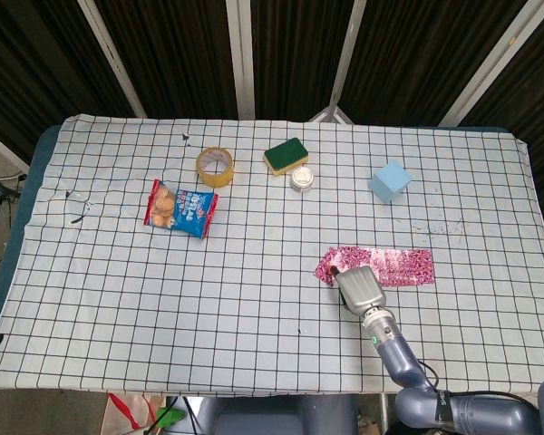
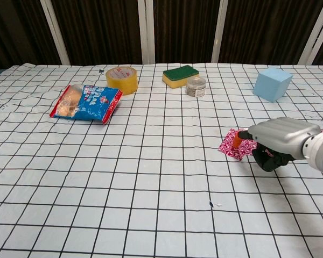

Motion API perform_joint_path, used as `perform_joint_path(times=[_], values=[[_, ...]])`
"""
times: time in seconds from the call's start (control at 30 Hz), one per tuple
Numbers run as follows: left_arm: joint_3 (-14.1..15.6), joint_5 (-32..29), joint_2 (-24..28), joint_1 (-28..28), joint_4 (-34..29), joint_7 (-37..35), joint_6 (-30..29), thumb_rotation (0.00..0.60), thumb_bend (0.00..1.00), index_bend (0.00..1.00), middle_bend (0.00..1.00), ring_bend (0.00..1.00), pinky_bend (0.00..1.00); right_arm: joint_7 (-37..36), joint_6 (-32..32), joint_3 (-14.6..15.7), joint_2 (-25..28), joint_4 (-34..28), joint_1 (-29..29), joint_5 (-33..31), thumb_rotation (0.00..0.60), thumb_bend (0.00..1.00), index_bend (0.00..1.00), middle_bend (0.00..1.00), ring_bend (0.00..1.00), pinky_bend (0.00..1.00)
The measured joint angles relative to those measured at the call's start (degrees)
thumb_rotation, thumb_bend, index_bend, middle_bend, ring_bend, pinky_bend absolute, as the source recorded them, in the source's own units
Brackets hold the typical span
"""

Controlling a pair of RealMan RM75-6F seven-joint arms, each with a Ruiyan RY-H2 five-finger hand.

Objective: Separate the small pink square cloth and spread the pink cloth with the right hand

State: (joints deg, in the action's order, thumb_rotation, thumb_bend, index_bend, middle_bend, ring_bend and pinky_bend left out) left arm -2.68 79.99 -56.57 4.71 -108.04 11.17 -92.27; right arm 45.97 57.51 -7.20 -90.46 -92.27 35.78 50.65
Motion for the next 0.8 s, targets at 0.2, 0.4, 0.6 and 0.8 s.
perform_joint_path(times=[0.2,0.4,0.6,0.8], values=[[-0.1,-0.2,0.2,0.1,0.1,-0.5,-0.1,0.600,0.26,0.15,0.00,0.00,0.10,1.3,0.2,0.2,-1.6,-0.1,1.4,-0.8,0.600,0.78,0.23,0.83,0.78,0.54],[-0.1,-0.3,0.4,0.0,0.2,-1.1,0.0,0.600,0.26,0.15,0.00,0.00,0.10,2.8,0.8,0.3,-3.2,-0.2,2.8,-1.7,0.600,0.78,0.23,0.83,0.78,0.54],[-0.1,-0.2,0.6,0.0,0.3,-1.6,0.0,0.600,0.26,0.15,0.00,0.00,0.10,4.3,1.8,0.3,-4.4,-1.1,4.1,-2.2,0.600,0.78,0.23,0.83,0.78,0.54],[-0.1,-0.2,0.7,0.1,0.4,-2.1,0.0,0.600,0.26,0.15,0.00,0.00,0.10,5.8,2.4,0.5,-5.6,-2.0,5.3,-2.9,0.600,0.78,0.23,0.83,0.78,0.54]])
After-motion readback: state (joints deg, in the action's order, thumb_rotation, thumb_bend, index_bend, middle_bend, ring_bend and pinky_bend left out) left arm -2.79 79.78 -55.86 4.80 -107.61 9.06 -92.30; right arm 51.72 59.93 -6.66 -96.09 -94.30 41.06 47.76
